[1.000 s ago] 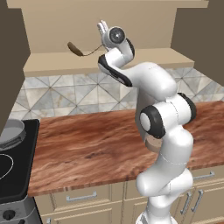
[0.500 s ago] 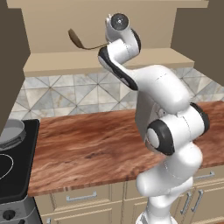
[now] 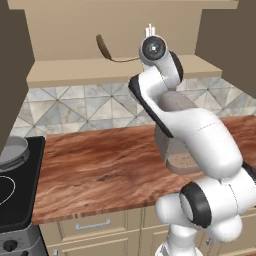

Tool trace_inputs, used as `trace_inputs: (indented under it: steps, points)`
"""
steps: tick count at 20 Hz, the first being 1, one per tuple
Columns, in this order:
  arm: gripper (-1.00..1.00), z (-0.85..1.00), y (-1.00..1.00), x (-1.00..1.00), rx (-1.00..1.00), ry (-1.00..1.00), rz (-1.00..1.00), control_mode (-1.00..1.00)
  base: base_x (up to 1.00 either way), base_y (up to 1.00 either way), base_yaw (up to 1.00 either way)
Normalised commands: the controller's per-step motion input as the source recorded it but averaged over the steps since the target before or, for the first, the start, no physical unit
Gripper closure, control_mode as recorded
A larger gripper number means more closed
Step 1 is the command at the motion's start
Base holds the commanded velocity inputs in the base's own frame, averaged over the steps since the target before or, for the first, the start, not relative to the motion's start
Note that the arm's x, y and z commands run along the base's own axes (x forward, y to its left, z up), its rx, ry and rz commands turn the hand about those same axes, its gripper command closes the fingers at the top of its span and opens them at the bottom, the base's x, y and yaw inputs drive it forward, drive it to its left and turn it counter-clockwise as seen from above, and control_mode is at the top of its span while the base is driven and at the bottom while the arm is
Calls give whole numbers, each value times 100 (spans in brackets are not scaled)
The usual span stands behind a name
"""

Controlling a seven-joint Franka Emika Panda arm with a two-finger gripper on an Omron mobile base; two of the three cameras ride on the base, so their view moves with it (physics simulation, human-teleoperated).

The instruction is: Open the cabinet and move the ladle to the pot. Then close the cabinet.

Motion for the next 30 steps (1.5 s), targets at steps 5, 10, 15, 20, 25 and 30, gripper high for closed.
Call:
trace_inputs:
  steps: [5,10,15,20,25,30]
  points:
    - [100,0,-43,-100,15,0,-1,-100,0,0,0]
    - [100,0,0,-100,2,7,10,-100,0,0,0]
    - [100,12,0,-100,0,5,20,-100,0,0,0]
    - [100,0,0,-100,-13,-3,20,-100,0,0,0]
    - [100,1,-8,-73,-10,-2,7,-100,0,0,0]
    - [100,2,-3,-32,-12,0,0,-100,0,0,0]
